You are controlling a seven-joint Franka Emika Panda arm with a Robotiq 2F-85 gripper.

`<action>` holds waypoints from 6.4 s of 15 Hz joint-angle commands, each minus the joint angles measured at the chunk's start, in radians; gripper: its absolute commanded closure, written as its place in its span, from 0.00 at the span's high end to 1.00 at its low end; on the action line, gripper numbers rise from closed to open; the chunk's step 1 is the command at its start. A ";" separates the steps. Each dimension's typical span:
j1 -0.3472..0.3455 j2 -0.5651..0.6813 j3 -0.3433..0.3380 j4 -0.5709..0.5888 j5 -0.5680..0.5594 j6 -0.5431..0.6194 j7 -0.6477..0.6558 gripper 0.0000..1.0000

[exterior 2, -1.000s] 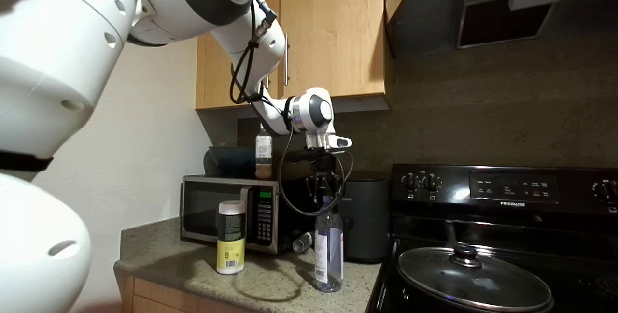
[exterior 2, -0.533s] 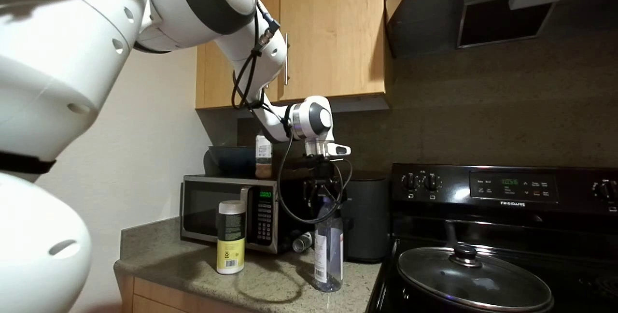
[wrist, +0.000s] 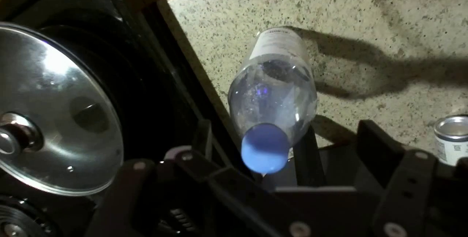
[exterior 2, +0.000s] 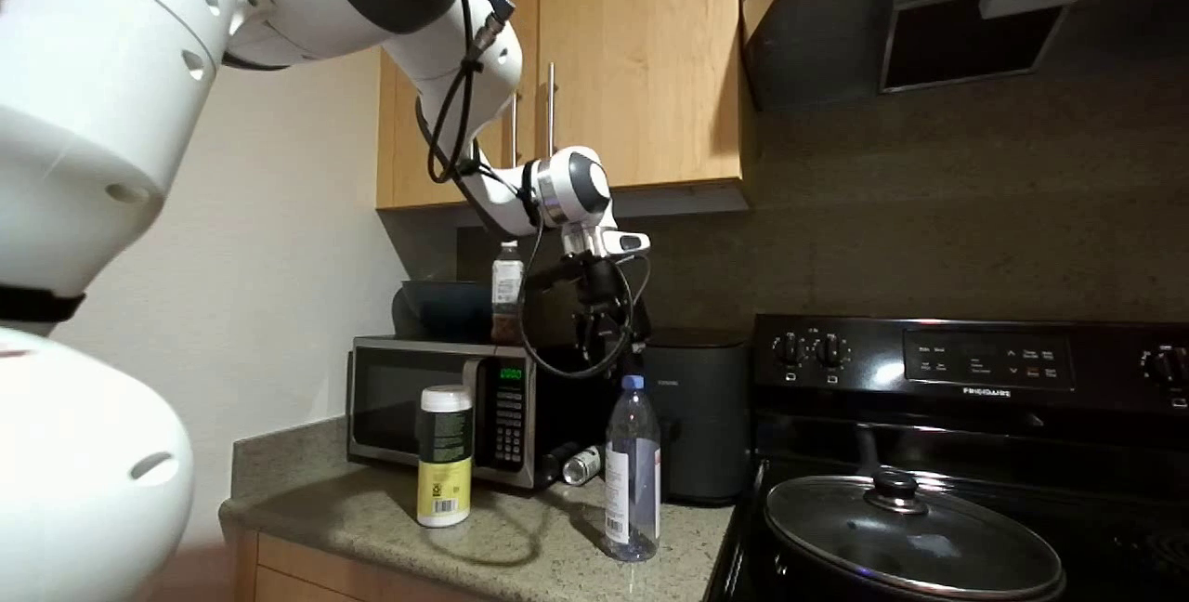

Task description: Swap around the green bottle and the water bottle

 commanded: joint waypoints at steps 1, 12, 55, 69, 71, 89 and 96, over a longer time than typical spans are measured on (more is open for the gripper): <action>0.028 -0.093 0.016 -0.005 -0.072 -0.122 0.124 1.00; 0.076 -0.166 0.178 0.047 0.022 -0.350 0.152 1.00; 0.245 0.162 0.243 0.175 0.081 -0.120 0.070 1.00; 0.249 0.193 0.207 0.172 0.089 -0.070 0.064 1.00; 0.247 0.200 0.209 0.172 0.093 -0.068 0.052 1.00; 0.213 0.202 0.204 0.159 0.134 -0.064 -0.134 0.64; 0.212 0.176 0.178 0.125 0.134 -0.076 -0.073 0.63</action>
